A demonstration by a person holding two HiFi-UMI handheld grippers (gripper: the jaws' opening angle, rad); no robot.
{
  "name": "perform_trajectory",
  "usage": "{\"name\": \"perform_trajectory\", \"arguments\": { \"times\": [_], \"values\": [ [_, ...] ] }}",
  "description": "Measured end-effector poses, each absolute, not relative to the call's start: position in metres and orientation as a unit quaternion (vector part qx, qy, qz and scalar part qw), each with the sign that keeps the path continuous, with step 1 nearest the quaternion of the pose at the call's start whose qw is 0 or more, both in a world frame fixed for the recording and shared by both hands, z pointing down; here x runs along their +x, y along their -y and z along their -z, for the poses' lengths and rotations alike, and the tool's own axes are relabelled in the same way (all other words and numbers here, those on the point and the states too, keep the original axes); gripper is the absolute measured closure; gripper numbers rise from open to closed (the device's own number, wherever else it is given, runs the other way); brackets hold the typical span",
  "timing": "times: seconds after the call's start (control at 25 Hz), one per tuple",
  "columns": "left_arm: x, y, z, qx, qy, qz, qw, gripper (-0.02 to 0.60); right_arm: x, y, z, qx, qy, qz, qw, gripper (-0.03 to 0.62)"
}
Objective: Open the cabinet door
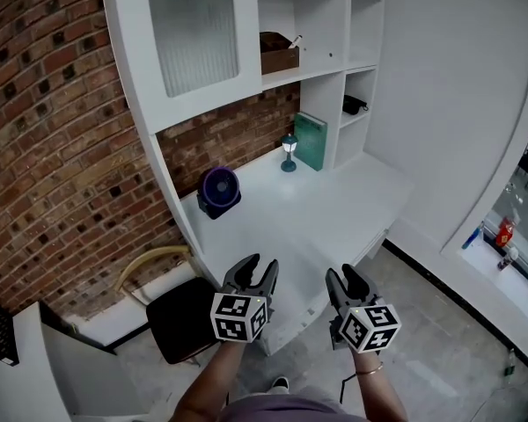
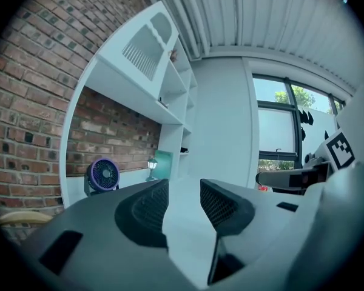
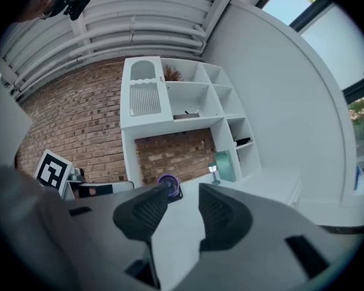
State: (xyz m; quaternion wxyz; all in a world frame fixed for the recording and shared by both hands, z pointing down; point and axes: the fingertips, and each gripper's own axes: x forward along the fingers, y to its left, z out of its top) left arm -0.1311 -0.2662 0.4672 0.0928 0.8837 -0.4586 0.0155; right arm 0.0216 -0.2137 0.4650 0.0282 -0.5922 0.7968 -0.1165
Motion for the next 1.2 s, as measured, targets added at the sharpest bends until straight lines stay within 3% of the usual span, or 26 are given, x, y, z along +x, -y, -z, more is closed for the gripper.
{"name": "perform_trajectory", "arguments": {
  "times": [0.72, 1.2],
  "values": [
    [-0.123, 0.385, -0.433, 0.834, 0.550, -0.008, 0.055, 0.405, 0.029, 0.358, -0.434, -0.493, -0.864, 0.093, 0.036, 0.447],
    [-0.121, 0.454, -0.320, 0.793, 0.607, 0.005, -0.056, 0.387, 0.008, 0.456, -0.336, -0.375, -0.924, 0.010, 0.068, 0.447]
  ]
}}
